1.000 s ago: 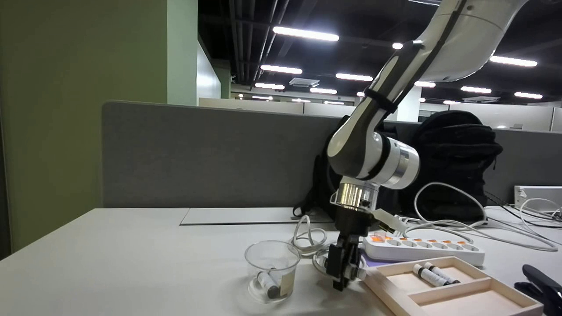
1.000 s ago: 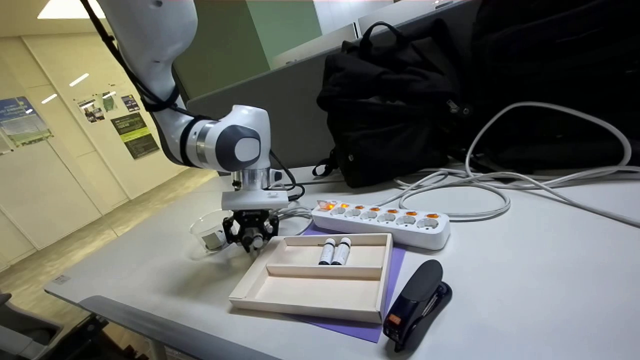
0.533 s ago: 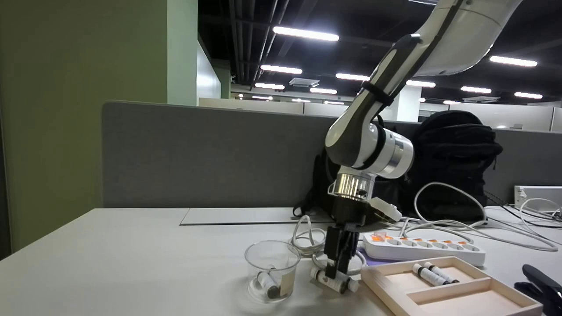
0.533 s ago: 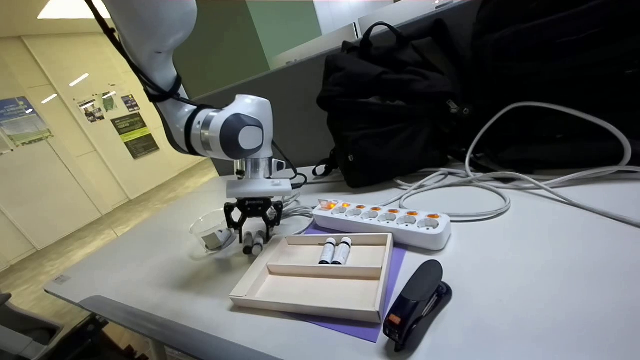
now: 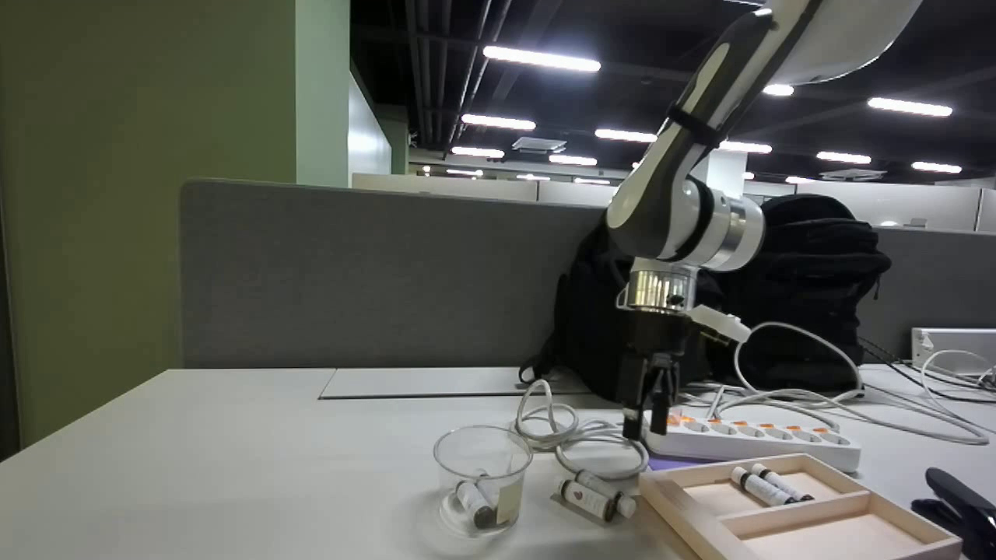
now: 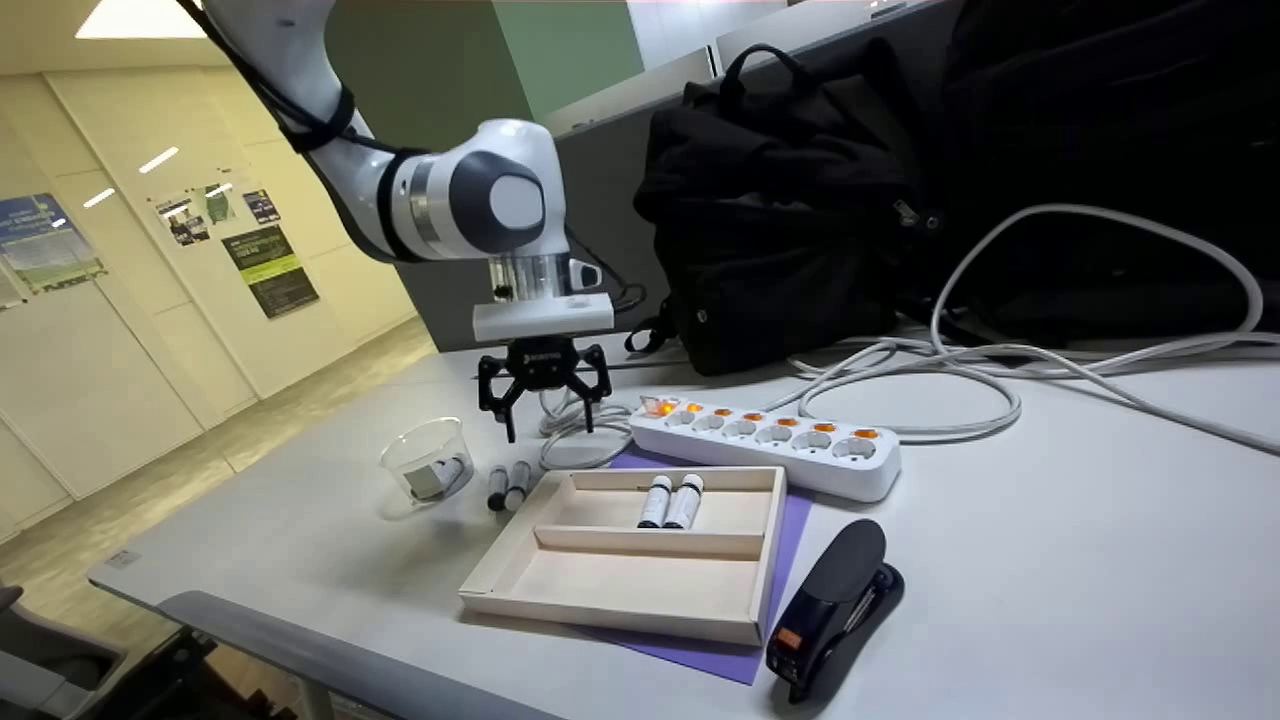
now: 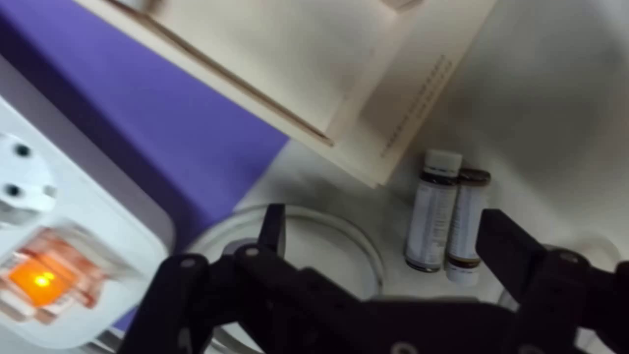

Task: Remove the bottles from the box and put them on the table

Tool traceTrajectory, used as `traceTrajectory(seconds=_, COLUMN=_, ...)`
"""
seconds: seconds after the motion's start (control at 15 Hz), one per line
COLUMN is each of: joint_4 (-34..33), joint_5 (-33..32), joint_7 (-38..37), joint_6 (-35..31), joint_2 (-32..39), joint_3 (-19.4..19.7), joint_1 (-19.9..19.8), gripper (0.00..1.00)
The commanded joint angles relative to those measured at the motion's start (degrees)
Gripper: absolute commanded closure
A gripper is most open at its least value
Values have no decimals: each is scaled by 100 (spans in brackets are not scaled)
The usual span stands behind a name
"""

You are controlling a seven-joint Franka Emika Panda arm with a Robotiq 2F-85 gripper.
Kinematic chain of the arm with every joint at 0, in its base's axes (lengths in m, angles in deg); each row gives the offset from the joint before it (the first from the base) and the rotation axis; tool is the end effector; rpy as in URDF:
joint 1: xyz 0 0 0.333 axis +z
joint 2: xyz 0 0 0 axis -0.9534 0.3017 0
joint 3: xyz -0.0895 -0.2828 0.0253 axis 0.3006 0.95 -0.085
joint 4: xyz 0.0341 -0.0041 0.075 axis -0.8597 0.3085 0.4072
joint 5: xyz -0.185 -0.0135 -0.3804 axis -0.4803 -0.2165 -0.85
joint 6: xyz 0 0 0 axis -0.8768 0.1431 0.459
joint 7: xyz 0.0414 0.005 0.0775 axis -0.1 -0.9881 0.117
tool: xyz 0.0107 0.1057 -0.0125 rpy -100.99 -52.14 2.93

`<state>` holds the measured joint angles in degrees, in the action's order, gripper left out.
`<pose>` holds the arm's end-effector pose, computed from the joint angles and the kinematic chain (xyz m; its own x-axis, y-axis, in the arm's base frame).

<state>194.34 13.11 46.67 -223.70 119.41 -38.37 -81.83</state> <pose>0.5537 0.0589 0.0800 0.7888 0.6120 -0.0574 0.5830 -0.7744 -0.2456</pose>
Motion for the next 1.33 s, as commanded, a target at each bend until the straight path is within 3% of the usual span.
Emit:
traceTrajectory(seconds=0.0, joint_4=520, joint_5=-396, joint_7=-679, joint_6=363, joint_2=-757, joint_3=787, joint_1=212, gripper=0)
traceTrajectory(seconds=0.2, joint_4=702, joint_5=-764, joint_7=-1035, joint_6=735, joint_2=-966, joint_3=1318, joint_1=175, gripper=0)
traceTrajectory(seconds=0.53, joint_4=914, joint_5=-572, joint_7=-731, joint_6=808, joint_2=-897, joint_3=1428, joint_1=-147, gripper=0)
traceTrajectory(seconds=0.87, joint_4=1226, joint_5=-421, joint_7=-537, joint_6=291, joint_2=-766, joint_3=1296, joint_1=-265, gripper=0)
traceTrajectory(seconds=1.27, joint_4=1549, joint_5=-5, joint_7=-149, joint_6=-1131, joint_2=-503, joint_3=924, joint_1=-547, gripper=0)
